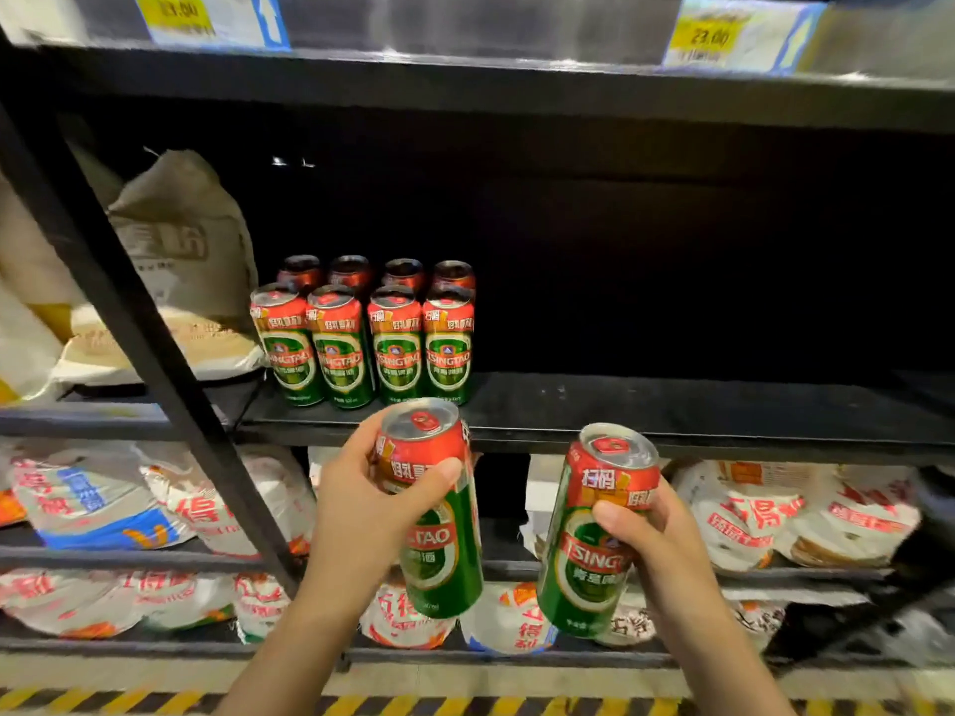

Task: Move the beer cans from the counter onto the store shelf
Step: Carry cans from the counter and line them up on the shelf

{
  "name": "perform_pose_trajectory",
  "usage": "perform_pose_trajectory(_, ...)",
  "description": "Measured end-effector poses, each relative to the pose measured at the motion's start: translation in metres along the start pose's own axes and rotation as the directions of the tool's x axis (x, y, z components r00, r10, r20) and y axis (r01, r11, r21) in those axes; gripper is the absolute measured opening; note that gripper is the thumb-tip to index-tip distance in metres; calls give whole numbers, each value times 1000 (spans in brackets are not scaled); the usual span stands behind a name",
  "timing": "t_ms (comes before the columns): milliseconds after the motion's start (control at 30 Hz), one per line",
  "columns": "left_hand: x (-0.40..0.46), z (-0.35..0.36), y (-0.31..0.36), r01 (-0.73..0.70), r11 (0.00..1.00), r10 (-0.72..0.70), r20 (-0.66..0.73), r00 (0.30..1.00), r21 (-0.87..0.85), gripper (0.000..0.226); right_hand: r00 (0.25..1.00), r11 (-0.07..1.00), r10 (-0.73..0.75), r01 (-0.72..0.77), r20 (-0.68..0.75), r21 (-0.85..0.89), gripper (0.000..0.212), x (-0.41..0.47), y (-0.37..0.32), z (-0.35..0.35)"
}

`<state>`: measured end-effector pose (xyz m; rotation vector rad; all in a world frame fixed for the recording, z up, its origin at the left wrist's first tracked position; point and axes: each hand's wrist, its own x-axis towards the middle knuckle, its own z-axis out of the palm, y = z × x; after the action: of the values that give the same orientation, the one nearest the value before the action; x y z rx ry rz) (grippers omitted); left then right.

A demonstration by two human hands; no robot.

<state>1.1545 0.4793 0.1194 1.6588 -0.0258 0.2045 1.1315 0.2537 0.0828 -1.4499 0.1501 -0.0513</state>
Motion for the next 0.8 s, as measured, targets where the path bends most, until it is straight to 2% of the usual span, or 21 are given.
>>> perform_pose_trajectory(233,63,40,-7,6,1000,-5,61,998,-8,47,999,999,-38,39,20,-36,77,72,-7,-11)
perform_pose_trajectory(367,94,64,-6,-13,1000,15,76,997,-25,48,997,996,-64,66,33,-67,95,113,-13,-19)
perform_pose_trajectory(467,117,83,-3,-41,999,44,93,995,-36,48,995,992,-90,93,43,-89,101,140,-18,-25)
perform_pose_trajectory(600,141,106,-4,-78,997,81,106,991,-28,50,987,983,-144,152,77,-106,93,170,-27,-30)
perform_pose_trajectory(800,173,139,-13,-86,996,87,36,996,-20,52,977,981,-175,184,124,-60,70,205,-29,-35)
